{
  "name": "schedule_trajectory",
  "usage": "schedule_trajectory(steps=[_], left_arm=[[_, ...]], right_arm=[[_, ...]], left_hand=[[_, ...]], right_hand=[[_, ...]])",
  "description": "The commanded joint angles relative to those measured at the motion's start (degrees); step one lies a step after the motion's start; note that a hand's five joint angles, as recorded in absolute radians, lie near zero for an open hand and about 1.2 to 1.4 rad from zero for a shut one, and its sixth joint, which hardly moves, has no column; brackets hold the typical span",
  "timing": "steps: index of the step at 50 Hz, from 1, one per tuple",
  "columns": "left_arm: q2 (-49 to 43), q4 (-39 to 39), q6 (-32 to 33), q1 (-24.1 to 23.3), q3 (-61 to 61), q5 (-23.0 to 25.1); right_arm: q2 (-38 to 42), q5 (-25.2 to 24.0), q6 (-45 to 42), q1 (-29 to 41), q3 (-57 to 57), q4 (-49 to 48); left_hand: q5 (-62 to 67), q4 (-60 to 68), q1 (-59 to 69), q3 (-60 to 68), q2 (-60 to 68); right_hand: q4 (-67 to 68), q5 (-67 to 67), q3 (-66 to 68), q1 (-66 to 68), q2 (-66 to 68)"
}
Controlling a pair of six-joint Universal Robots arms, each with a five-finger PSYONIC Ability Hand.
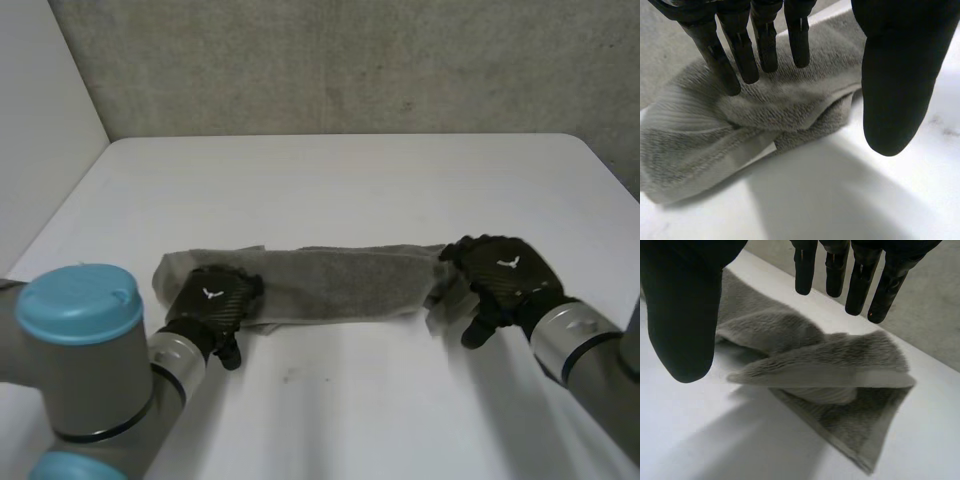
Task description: Fold the towel.
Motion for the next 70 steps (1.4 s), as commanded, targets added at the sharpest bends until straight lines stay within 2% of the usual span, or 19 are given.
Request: schedule_trajectory(steps=[1, 7, 9, 19, 30, 36, 40, 42, 43, 45, 47, 51, 57, 61, 62, 64, 65, 67, 70], left_arm=[[-6.8, 1.7, 0.1, 0.7, 5.0, 0.4], [-10.2, 2.2, 0.3, 1.3, 8.8, 0.4], [-11.9, 2.6, 0.3, 2.1, 11.0, 0.5], [-13.9, 3.6, 0.3, 2.7, 14.3, 0.8], [-16.2, 3.7, 0.4, 2.7, 15.8, 5.0], [-17.5, 3.9, 0.6, 2.8, 17.6, 5.0], [-17.9, 4.0, 0.8, 3.4, 19.0, 5.0], [-18.2, 4.1, 1.0, 4.1, 20.4, 5.1], [-18.2, 4.1, 1.0, 4.1, 20.4, 5.1], [-18.6, 5.2, 1.0, 4.3, 22.3, 5.3], [-19.1, 6.1, 1.0, 4.4, 23.4, 5.3], [-19.5, 8.5, 1.2, 4.7, 26.1, 5.8], [-19.1, 14.3, 2.7, 6.8, 35.5, 10.3], [-17.0, 19.1, 6.4, 10.7, 42.9, 12.6], [-17.0, 19.1, 6.4, 10.7, 42.9, 12.6], [-13.9, 24.4, 6.0, 12.3, 44.9, 12.8], [-13.9, 24.4, 6.0, 12.3, 44.9, 12.8], [-12.5, 27.8, 5.2, 12.8, 44.6, 12.5], [-10.2, 32.3, 3.3, 12.9, 42.4, 12.9]], right_arm=[[4.0, 0.2, -0.5, 1.5, 0.2, -0.8], [4.8, 0.2, -0.5, 1.5, 0.3, -0.9], [5.0, 0.2, -0.5, 1.5, 0.3, -0.9], [7.0, 0.3, -0.9, 1.6, 0.4, -2.9], [10.3, 0.2, -2.9, 2.0, -1.5, -7.0], [14.7, 0.7, -6.8, 4.0, -5.1, -10.2], [17.4, 1.6, -8.2, 4.1, -7.4, -11.2], [20.1, 3.5, -9.9, 4.8, -10.4, -11.7], [20.1, 3.5, -9.9, 4.8, -10.4, -11.8], [22.3, 5.7, -11.5, 5.6, -14.0, -13.3], [23.1, 6.6, -12.4, 5.8, -15.9, -14.6], [25.1, 7.7, -14.6, 5.8, -21.1, -17.4], [27.8, 7.6, -20.8, 5.8, -36.3, -18.6], [26.1, 7.6, -20.6, 5.2, -46.0, -24.1], [26.1, 7.6, -20.6, 5.2, -46.0, -24.1], [21.6, 7.5, -16.9, 5.0, -45.8, -33.8], [21.5, 7.5, -16.8, 5.0, -45.8, -33.8], [17.9, 7.2, -11.3, 4.9, -42.0, -42.4], [16.6, 6.7, -9.0, 4.9, -39.7, -45.1]], left_hand=[[6.4, 6.4, 6.5, 6.4, 6.5], [8.4, 8.4, 8.6, 8.5, 8.5], [15.4, 15.5, 15.6, 15.5, 15.5], [28.7, 28.8, 28.9, 28.8, 28.9], [38.3, 38.4, 38.5, 38.4, 38.4], [55.6, 55.6, 55.8, 55.7, 55.7], [56.8, 56.9, 57.0, 56.9, 56.9], [56.8, 56.9, 57.0, 56.9, 56.9], [56.8, 56.9, 57.0, 56.9, 56.9], [56.8, 56.9, 57.0, 56.9, 56.9], [56.8, 56.9, 57.0, 56.9, 56.9], [56.8, 56.9, 57.0, 56.9, 56.9], [56.8, 56.9, 57.0, 56.9, 56.9], [56.8, 56.9, 57.0, 56.9, 56.9], [56.8, 56.9, 57.0, 56.9, 56.9], [56.8, 56.9, 57.0, 56.9, 56.9], [56.8, 56.9, 57.0, 56.9, 56.9], [56.8, 56.9, 57.0, 56.9, 56.9], [56.8, 56.9, 57.0, 56.9, 56.9]], right_hand=[[4.3, 4.1, 4.3, 7.7, 5.1], [4.3, 4.1, 4.3, 7.7, 5.1], [4.3, 4.1, 4.3, 7.7, 5.1], [4.3, 4.1, 4.3, 7.7, 5.1], [3.8, 3.6, 3.8, 7.2, 4.6], [5.0, 4.8, 5.0, 8.4, 5.7], [12.2, 12.0, 12.2, 15.6, 13.0], [28.4, 28.2, 28.4, 31.8, 29.2], [28.6, 28.4, 28.5, 31.9, 29.3], [56.2, 56.0, 56.1, 59.6, 56.9], [61.9, 61.7, 61.9, 65.3, 62.6], [62.0, 61.8, 61.9, 65.4, 62.7], [62.0, 61.8, 61.9, 65.4, 62.7], [62.0, 61.8, 61.9, 65.4, 62.7], [62.0, 61.8, 61.9, 65.4, 62.7], [62.0, 61.8, 61.9, 65.4, 62.7], [62.0, 61.8, 61.9, 65.4, 62.7], [62.0, 61.8, 61.9, 65.4, 62.7], [62.0, 61.8, 61.9, 65.4, 62.7]])
